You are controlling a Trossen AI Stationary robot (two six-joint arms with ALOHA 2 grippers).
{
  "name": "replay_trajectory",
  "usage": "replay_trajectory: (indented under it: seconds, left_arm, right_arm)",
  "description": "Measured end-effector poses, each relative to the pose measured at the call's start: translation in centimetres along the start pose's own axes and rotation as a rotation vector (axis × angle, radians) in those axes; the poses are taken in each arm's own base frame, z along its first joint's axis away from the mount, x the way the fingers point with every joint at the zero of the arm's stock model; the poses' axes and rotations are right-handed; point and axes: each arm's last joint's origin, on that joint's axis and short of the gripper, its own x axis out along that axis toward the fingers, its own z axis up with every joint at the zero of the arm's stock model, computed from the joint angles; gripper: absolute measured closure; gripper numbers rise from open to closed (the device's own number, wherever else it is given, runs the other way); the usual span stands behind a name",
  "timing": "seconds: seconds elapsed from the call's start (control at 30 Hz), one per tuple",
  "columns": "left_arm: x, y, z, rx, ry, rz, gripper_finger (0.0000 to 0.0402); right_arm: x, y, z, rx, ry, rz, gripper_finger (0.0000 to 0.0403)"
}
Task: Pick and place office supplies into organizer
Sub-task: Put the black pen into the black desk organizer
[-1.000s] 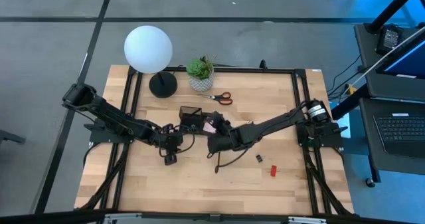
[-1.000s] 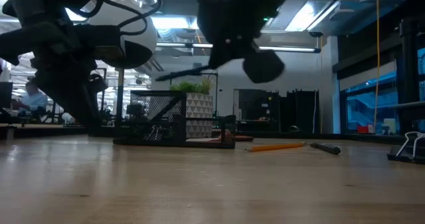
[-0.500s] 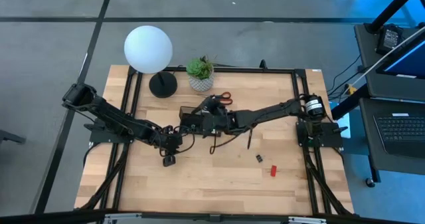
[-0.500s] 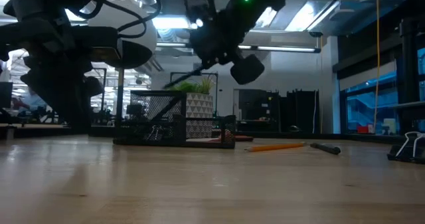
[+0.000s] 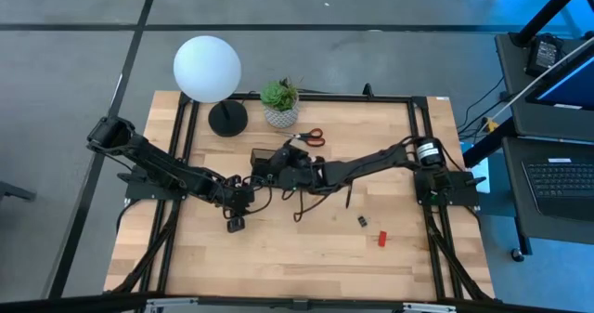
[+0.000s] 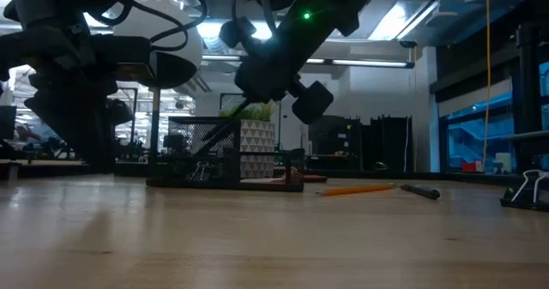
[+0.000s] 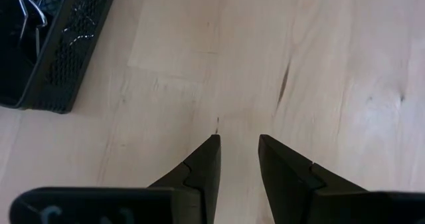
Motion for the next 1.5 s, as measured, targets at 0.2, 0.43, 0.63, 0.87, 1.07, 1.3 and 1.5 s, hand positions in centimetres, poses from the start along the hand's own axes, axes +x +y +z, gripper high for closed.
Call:
replay_trajectory:
  seconds: [0.2, 0.43, 0.63, 0.87, 1.07, 1.3, 1.5]
  left_arm:
    - [0.0, 0.0, 0.0, 0.0, -0.002, 0.002, 0.0304]
    - [0.0, 0.0, 0.0, 0.027, -0.003, 0.003, 0.0304]
    - [0.0, 0.0, 0.0, 0.028, -0.004, 0.005, 0.0304]
    - [0.0, 0.0, 0.0, 0.028, -0.005, 0.005, 0.0304]
    - [0.0, 0.0, 0.0, 0.027, -0.005, 0.005, 0.0304]
    - [0.0, 0.0, 0.0, 0.027, -0.005, 0.005, 0.0304]
    - [0.0, 0.0, 0.0, 0.026, -0.005, 0.004, 0.0304]
  right_arm:
    - [0.6, 0.6, 1.1, -0.084, 0.006, 0.0, 0.0368]
    - [0.8, 1.3, 2.1, -0.116, -0.021, 0.011, 0.0368]
    - [0.2, 0.9, 2.5, -0.083, -0.052, -0.025, 0.0368]
    - [0.1, 0.8, 2.6, -0.077, -0.064, -0.03, 0.0368]
    - [0.1, 0.8, 2.6, -0.077, -0.075, -0.031, 0.0366]
    - [0.1, 0.8, 2.6, -0.041, -0.097, -0.033, 0.0324]
    - [-0.4, 0.7, 2.6, 0.044, -0.026, -0.035, 0.0286]
